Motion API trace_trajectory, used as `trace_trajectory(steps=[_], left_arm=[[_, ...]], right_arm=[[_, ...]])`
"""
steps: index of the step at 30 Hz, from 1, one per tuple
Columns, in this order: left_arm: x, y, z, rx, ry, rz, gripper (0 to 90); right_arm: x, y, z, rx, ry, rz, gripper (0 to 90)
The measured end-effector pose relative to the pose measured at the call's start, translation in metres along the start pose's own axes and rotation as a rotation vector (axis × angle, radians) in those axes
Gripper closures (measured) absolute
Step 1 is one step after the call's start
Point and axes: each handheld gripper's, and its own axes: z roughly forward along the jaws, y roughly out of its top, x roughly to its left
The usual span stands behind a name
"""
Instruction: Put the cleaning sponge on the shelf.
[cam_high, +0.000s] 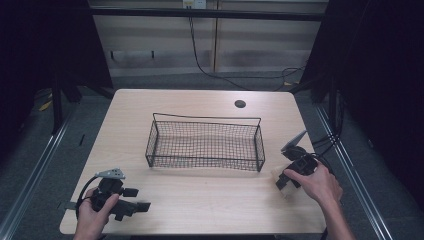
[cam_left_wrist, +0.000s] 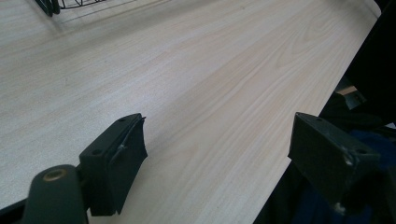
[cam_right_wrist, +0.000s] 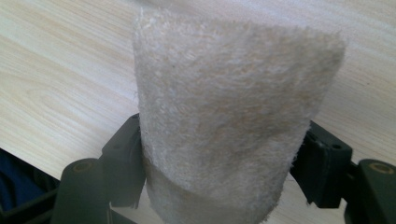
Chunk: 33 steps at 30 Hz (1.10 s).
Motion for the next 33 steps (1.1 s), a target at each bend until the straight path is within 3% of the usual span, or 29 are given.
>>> trace_trajectory(steps=[16,33], left_arm=[[-0.001,0.000,-0.001,-0.004,0.000,-0.003,18.4],[0.000,0.000,0.000,-0.001,0.000,0.002,18.4]], right_arm=[[0.009,0.001,-0.009,0.004,-0.010,-0.017,28.5],[0.014,-0.002,-0.022,-0.011,0.024,-0.042,28.5]])
